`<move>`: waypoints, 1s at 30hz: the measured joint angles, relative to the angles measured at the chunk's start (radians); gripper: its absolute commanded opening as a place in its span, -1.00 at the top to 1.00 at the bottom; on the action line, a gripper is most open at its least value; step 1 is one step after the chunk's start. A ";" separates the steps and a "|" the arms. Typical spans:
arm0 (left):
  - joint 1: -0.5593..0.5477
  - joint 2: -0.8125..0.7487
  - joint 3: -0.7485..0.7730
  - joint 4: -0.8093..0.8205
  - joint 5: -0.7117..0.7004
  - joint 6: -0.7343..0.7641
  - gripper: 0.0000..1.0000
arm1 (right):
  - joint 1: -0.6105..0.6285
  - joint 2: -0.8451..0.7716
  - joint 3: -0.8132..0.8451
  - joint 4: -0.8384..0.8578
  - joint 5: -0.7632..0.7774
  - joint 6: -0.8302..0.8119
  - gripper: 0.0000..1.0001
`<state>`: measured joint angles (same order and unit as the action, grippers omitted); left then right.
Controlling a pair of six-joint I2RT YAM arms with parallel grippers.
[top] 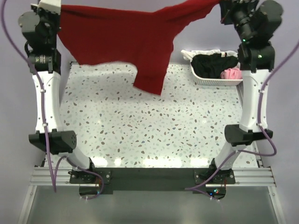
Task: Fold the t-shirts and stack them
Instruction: Flatten the tshirt out
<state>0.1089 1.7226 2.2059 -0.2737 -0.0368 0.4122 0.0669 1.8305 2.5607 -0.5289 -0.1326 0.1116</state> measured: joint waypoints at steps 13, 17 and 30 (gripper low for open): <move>0.089 -0.639 -1.086 0.408 0.257 0.130 1.00 | -0.003 -0.549 -0.791 0.203 -0.237 -0.176 1.00; 0.098 -0.748 -1.397 0.284 0.390 0.293 1.00 | -0.003 -0.623 -1.109 0.084 -0.274 -0.352 1.00; 0.098 -0.876 -1.732 -0.251 0.550 0.942 1.00 | 0.167 -0.766 -1.567 -0.352 -0.308 -0.824 1.00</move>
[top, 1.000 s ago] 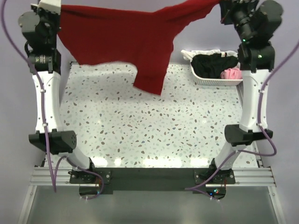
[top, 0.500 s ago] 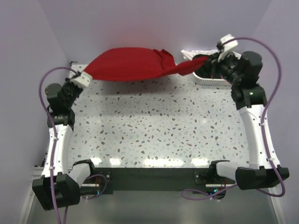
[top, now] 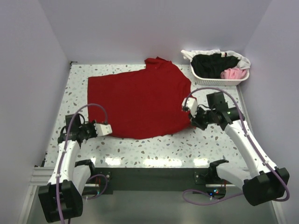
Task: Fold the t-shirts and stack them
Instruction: Flatten the tshirt out
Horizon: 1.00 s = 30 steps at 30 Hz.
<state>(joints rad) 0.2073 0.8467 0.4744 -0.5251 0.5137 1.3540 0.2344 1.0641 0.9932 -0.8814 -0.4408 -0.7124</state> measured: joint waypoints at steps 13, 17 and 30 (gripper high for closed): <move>0.000 -0.006 -0.076 -0.270 -0.047 0.264 0.84 | 0.138 -0.040 -0.073 -0.179 0.033 -0.101 1.00; 0.001 0.000 -0.076 -0.270 -0.054 0.266 0.75 | 0.138 -0.032 -0.074 -0.178 0.060 -0.116 1.00; 0.001 0.030 -0.070 -0.370 -0.077 0.356 0.88 | 0.169 -0.064 -0.148 -0.242 0.095 -0.225 1.00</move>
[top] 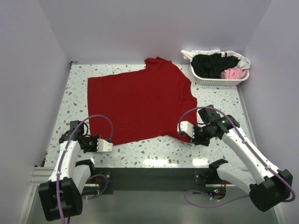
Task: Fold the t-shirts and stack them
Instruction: Flatten the tshirt out
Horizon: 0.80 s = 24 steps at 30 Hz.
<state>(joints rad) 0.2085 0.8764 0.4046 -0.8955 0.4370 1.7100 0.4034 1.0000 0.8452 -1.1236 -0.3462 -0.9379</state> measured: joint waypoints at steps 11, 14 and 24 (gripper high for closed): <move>0.000 -0.021 0.074 -0.117 -0.037 0.069 0.17 | 0.064 -0.093 -0.003 -0.114 0.003 -0.085 -0.10; 0.001 -0.025 0.097 -0.150 -0.043 0.075 0.12 | 0.068 -0.081 0.030 -0.148 0.018 -0.094 -0.24; 0.001 0.123 0.374 -0.103 0.073 -0.171 0.01 | 0.068 0.225 0.266 -0.022 0.064 0.079 0.00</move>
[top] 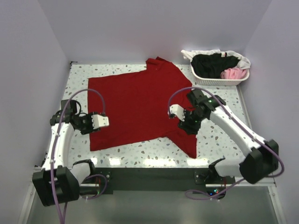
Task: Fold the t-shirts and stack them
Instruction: Flatten the tshirt out
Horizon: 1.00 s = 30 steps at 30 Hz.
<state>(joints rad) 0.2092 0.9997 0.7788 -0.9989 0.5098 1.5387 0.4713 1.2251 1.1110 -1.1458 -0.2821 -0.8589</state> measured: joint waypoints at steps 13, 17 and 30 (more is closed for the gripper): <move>0.000 0.192 0.068 0.162 0.075 -0.361 -0.05 | 0.000 0.486 0.086 0.129 0.003 0.310 -0.09; 0.000 0.192 0.068 0.176 0.086 -0.377 -0.06 | 0.000 0.539 0.101 0.163 0.002 0.347 -0.09; 0.000 0.192 0.057 0.210 0.090 -0.376 -0.07 | 0.000 0.654 0.160 0.192 -0.048 0.391 0.00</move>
<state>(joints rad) 0.2092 1.1912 0.8356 -0.7887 0.6003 1.1625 0.4713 1.8790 1.2709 -0.9539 -0.3298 -0.4683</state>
